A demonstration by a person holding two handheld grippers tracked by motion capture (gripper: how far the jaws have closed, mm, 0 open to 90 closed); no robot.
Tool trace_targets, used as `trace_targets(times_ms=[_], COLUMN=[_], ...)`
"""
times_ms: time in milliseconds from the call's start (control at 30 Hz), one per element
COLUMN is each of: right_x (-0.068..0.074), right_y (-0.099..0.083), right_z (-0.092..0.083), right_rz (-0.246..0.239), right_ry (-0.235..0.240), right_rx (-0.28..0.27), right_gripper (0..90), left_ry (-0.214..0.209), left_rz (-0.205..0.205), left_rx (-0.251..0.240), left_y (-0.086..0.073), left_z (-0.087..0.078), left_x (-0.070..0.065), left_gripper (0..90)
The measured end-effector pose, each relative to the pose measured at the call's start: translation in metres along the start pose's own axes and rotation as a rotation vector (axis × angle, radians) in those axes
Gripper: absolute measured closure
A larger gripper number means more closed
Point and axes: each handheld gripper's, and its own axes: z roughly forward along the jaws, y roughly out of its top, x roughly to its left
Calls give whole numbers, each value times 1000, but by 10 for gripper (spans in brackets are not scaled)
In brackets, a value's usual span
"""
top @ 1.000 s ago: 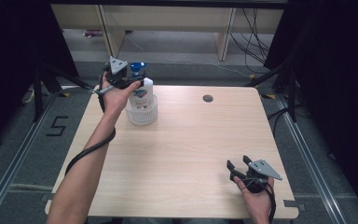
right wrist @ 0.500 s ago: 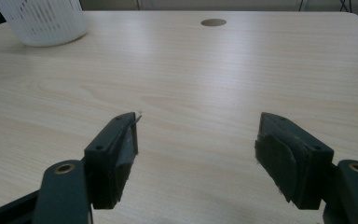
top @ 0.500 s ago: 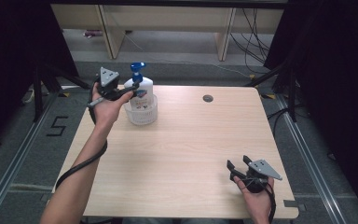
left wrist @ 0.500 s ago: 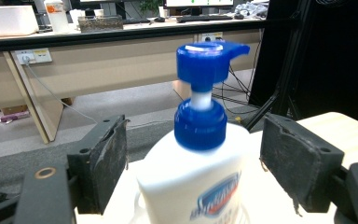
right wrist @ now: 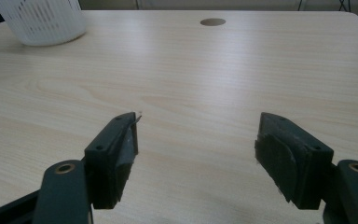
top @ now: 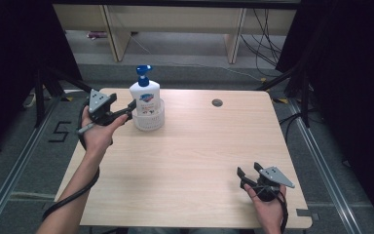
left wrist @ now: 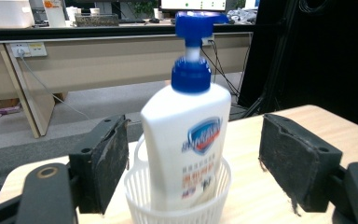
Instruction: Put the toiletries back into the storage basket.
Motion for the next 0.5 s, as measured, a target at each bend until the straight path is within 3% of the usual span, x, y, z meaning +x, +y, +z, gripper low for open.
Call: trace_targets(times_ms=[67, 133, 300, 333, 367, 433, 500], right_x=[1, 1, 1, -1, 3, 0, 2], right_y=[0, 0, -1, 0, -1, 0, 0], right_z=[0, 0, 1, 0, 0, 2, -1], right_rz=[15, 11, 21, -11, 40, 0, 27], right_ry=[2, 2, 7, -4, 2, 13, 1], right_rx=[4, 0, -6, -7, -1, -10, 7], right_gripper=[302, 302, 302, 302, 302, 302, 302], left_ry=[-1, -28, -12, -3, 0, 6, 3], left_rz=[0, -29, -9, 11, 14, 26, 19], left_rx=[1, 5, 18, 22, 23, 32, 39], left_y=[-8, -17, -37, -42, -47, -60, -71], left_z=[-7, -13, -26, -28, -30, -35, -40], left_x=[0, 1, 2, 2, 1, 2, 3], left_gripper=[234, 234, 234, 234, 234, 235, 235])
